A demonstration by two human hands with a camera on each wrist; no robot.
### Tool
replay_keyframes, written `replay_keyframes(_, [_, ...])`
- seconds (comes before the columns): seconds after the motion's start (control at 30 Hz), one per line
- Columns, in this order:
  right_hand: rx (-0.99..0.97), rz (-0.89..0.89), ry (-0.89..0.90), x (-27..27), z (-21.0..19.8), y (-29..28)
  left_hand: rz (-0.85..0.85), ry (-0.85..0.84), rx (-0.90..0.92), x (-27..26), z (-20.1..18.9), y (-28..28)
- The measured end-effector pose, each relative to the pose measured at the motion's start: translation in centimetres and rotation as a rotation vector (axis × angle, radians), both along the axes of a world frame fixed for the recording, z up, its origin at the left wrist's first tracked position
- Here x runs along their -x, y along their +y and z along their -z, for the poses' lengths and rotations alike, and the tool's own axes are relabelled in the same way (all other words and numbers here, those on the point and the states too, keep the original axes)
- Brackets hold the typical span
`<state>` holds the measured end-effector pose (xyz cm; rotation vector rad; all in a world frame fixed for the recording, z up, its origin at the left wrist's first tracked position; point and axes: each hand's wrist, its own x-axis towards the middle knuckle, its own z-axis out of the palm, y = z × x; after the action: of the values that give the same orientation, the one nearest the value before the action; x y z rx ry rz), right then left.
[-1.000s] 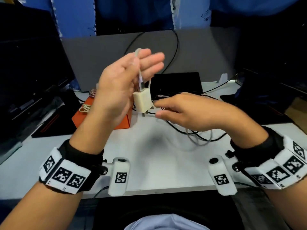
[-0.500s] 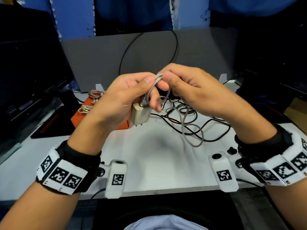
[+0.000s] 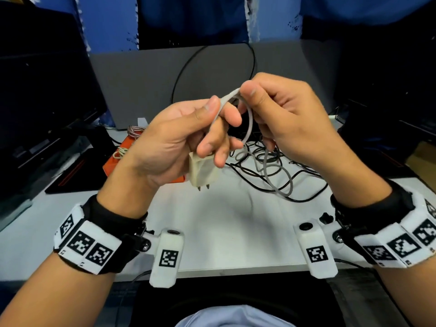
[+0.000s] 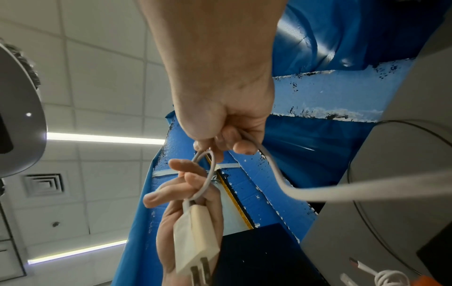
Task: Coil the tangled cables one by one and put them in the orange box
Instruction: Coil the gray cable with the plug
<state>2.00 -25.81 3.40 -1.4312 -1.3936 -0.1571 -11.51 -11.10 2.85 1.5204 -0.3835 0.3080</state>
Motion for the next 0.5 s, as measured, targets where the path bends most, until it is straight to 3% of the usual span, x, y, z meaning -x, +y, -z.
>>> replay_keyframes(0.1, [-0.048,0.02,0.11,-0.1,0.0,0.2,0.017,-0.028,0.013,0.3,-0.3,0.0])
replay_keyframes(0.2, [0.164,-0.012,0.141,-1.2,0.3,0.4,0.012,-0.087,0.195,0.3,-1.0,0.3])
replay_keyframes(0.3, [0.486,-0.002,-0.021,-1.9,1.0,0.4,-0.027,-0.187,0.425,-0.1,-1.4,1.0])
replay_keyframes(0.37, [0.639,-0.023,-0.175,-1.4,1.5,0.4,-0.145,-0.235,0.505,-0.4,-1.3,1.6])
replay_keyframes(0.43, [0.724,-0.093,-0.252,-0.5,1.4,0.3,-0.332,-0.24,0.39,-0.6,-1.0,2.2])
replay_keyframes(0.5, [0.754,-0.161,-0.291,0.1,1.1,-0.1,-0.573,-0.229,0.048,-0.5,-0.9,2.2])
